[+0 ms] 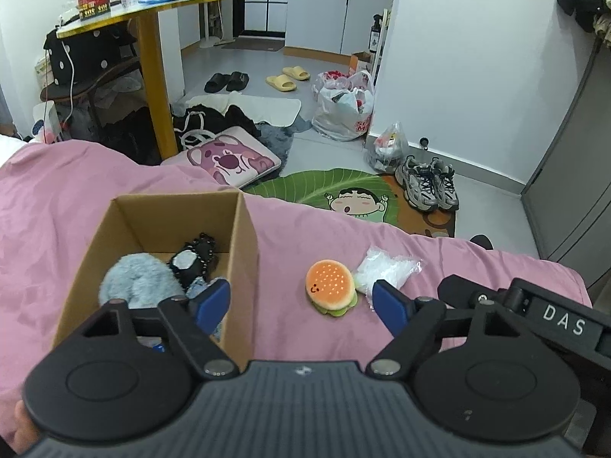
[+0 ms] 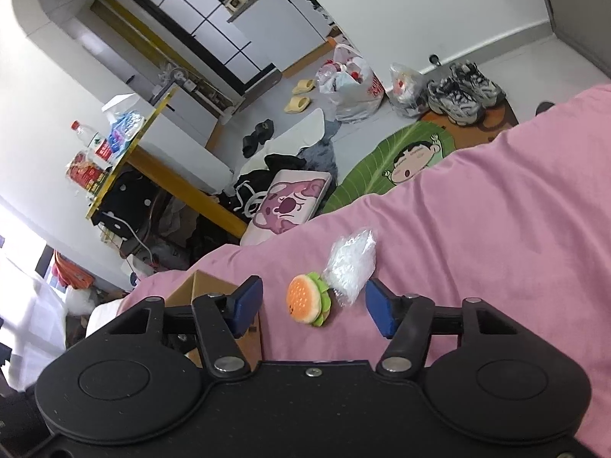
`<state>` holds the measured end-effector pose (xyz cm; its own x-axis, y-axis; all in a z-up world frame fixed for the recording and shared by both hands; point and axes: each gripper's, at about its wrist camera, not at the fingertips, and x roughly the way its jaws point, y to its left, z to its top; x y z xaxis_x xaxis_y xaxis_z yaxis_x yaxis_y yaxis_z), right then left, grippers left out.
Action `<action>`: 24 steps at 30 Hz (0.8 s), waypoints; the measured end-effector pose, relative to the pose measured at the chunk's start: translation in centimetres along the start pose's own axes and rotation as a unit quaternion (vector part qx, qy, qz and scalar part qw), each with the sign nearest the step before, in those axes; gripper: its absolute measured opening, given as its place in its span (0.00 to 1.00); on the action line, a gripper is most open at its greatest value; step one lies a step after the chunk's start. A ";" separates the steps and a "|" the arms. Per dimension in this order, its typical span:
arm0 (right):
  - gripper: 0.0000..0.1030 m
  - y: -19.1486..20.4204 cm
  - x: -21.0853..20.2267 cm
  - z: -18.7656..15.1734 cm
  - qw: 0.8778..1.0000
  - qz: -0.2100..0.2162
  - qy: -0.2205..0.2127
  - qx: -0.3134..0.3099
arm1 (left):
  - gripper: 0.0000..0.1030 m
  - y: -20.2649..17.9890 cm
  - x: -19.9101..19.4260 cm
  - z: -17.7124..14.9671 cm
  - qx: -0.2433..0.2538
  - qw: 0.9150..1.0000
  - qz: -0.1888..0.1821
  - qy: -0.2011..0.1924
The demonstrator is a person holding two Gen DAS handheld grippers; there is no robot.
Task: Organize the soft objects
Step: 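Grasp the clear plastic bag with the right tool while the left tool grasps the burger plush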
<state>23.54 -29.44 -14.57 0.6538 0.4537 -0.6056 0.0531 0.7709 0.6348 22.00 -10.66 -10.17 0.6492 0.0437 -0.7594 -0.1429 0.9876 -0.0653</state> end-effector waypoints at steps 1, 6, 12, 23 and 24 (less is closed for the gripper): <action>0.54 -0.1 0.3 0.2 1.000 -0.002 0.001 0.000 | 0.76 -0.2 0.5 0.1 -0.002 1.000 0.000 0.003; 0.54 -0.8 2.2 1.1 1.000 -0.011 0.014 0.011 | 0.70 -0.9 2.7 0.2 -0.008 1.000 0.002 0.017; 0.48 -1.9 4.6 1.7 0.999 -0.011 0.034 0.034 | 0.58 -1.3 5.6 0.1 -0.023 0.999 0.010 0.041; 0.47 -2.4 7.8 1.5 0.996 -0.020 0.072 0.042 | 0.58 -1.7 9.1 -0.3 -0.043 0.997 0.015 0.063; 0.47 -2.4 8.1 1.4 0.996 -0.021 0.074 0.041 | 0.58 -1.7 9.4 -0.3 -0.044 0.997 0.014 0.065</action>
<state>29.76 -28.30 -20.32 0.5318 0.4875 -0.6924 0.1431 0.7542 0.6409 28.08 -11.99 -17.40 0.5421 0.0464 -0.8390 -0.2281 0.9691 -0.0937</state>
